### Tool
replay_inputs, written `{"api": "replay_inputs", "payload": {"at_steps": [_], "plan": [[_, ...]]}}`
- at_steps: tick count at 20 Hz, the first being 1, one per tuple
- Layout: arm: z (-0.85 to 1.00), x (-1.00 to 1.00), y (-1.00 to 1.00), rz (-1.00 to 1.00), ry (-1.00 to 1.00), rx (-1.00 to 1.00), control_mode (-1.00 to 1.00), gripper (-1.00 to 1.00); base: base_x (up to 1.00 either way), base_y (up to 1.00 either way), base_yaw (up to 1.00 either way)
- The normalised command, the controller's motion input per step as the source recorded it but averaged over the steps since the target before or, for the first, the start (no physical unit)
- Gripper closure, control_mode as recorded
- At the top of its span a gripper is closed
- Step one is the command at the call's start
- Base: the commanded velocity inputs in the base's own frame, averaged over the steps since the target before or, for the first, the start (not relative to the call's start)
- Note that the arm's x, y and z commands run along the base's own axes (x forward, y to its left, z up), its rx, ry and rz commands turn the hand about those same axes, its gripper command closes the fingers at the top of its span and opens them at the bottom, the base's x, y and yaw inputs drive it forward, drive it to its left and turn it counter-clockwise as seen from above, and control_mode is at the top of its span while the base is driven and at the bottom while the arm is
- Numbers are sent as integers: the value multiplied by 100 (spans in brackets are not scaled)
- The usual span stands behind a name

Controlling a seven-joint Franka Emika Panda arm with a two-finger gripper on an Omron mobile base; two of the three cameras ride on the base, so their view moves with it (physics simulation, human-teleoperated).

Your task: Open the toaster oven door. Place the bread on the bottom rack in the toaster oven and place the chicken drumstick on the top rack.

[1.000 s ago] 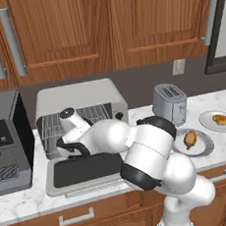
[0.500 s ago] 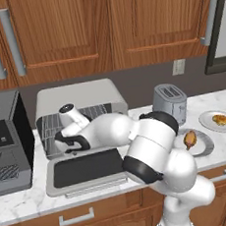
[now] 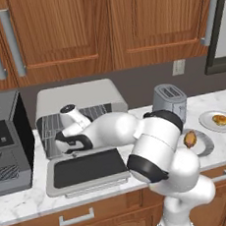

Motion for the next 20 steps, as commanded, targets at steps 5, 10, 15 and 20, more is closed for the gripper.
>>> {"api": "replay_inputs", "payload": {"at_steps": [5, 10, 15, 20], "plan": [[-94, -94, 11, -5, 0, 4, -100, -100, 0, 0, 0], [-91, -93, 11, -5, 1, 2, -100, -100, 0, 0, 0], [-82, -93, 10, -5, 9, 0, -100, -100, 0, 0, 0], [-79, -93, 10, -5, 12, 0, -100, -100, 0, 0, 0]]}}
